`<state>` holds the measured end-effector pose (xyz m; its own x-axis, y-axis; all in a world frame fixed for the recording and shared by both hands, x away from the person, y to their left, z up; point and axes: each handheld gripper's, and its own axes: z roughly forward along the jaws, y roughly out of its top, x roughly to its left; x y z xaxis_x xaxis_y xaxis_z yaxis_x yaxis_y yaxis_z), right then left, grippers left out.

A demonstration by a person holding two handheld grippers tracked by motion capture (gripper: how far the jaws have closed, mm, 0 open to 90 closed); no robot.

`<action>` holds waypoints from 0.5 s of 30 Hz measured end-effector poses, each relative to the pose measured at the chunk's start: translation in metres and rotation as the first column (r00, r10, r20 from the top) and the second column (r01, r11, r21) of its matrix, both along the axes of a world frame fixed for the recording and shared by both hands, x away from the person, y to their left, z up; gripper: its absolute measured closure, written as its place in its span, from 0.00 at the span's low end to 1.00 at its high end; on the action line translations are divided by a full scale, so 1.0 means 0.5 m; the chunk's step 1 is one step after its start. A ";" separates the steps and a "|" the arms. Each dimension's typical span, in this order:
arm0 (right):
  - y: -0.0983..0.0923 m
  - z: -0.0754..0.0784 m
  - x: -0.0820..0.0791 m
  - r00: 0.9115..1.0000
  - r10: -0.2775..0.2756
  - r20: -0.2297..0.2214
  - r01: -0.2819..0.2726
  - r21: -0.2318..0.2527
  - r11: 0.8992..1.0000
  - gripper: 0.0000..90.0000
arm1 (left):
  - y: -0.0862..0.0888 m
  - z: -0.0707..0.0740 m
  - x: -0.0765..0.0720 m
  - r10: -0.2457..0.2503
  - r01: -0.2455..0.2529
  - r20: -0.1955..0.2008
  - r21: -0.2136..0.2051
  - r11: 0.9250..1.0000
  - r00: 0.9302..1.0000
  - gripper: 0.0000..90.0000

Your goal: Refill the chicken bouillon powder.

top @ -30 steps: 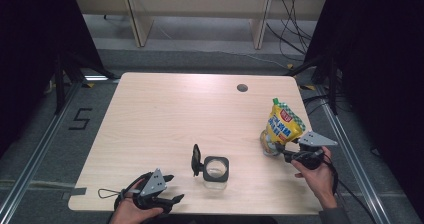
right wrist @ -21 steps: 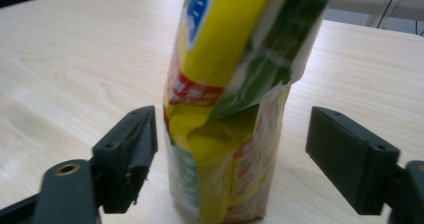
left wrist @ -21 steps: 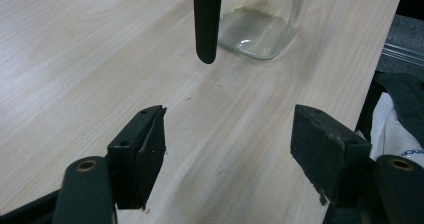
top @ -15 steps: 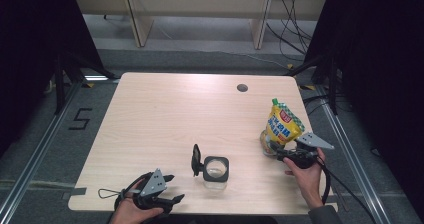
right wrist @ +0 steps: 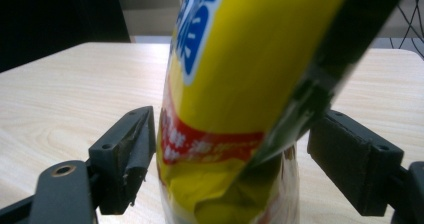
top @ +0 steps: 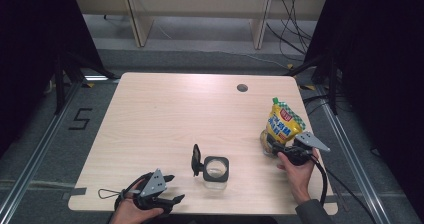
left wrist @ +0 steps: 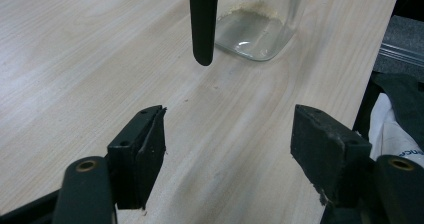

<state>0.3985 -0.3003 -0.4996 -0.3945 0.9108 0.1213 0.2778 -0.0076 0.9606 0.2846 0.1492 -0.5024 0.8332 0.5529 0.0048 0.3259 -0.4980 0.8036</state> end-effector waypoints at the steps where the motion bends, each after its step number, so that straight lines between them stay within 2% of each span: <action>1: 0.000 0.000 0.000 1.000 0.000 0.000 0.000 0.000 1.000 0.23 | 0.000 0.000 0.000 0.000 0.000 0.000 0.000 1.000 1.000 0.33; 2: -0.002 -0.003 0.004 1.000 0.012 -0.002 -0.012 -0.014 1.000 0.23 | -0.001 0.000 -0.001 0.000 -0.001 -0.001 -0.007 1.000 1.000 0.33; 5: 0.003 -0.007 0.004 1.000 0.008 -0.006 -0.008 -0.009 1.000 0.24 | -0.001 0.000 -0.001 0.005 -0.004 0.004 -0.012 1.000 1.000 0.33; 6: 0.004 -0.006 0.003 0.999 0.025 -0.032 -0.025 -0.005 1.000 0.24 | -0.001 0.000 -0.001 0.001 -0.001 0.001 -0.009 1.000 1.000 0.33; 7: 0.007 -0.008 0.003 1.000 0.008 -0.028 -0.008 -0.004 1.000 0.24 | -0.001 0.000 -0.001 0.000 0.000 -0.002 -0.007 1.000 1.000 0.33; 9: 0.007 -0.010 0.006 1.000 0.006 -0.006 -0.006 -0.031 1.000 0.24 | 0.001 0.001 0.001 -0.002 0.002 0.006 0.016 1.000 1.000 0.33; 10: 0.012 -0.013 0.009 1.000 -0.008 0.000 0.008 -0.013 1.000 0.24 | 0.000 0.001 0.001 -0.001 0.001 0.014 0.013 1.000 1.000 0.33; 11: 0.012 -0.013 0.009 1.000 -0.008 0.000 0.008 -0.013 1.000 0.24 | 0.000 0.001 0.001 -0.001 0.001 0.014 0.013 1.000 1.000 0.33; 12: 0.009 -0.015 0.013 1.000 0.000 -0.004 0.000 -0.032 0.999 0.23 | -0.002 -0.001 -0.001 0.006 -0.006 0.003 -0.021 1.000 1.000 0.33; 13: 0.009 -0.018 0.017 1.000 0.003 -0.011 -0.004 -0.036 0.999 0.22 | 0.000 0.000 0.000 0.002 -0.002 0.007 -0.005 1.000 1.000 0.33; 15: 0.012 -0.021 0.018 1.000 -0.008 -0.019 0.007 -0.037 0.999 0.22 | 0.000 0.001 0.000 0.002 -0.002 0.008 -0.003 1.000 1.000 0.33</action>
<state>0.4076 -0.2945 -0.5102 -0.3856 0.9178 0.0948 0.2965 0.0259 0.9547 0.2845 0.1492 -0.5020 0.8322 0.5544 0.0093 0.3206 -0.4947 0.8077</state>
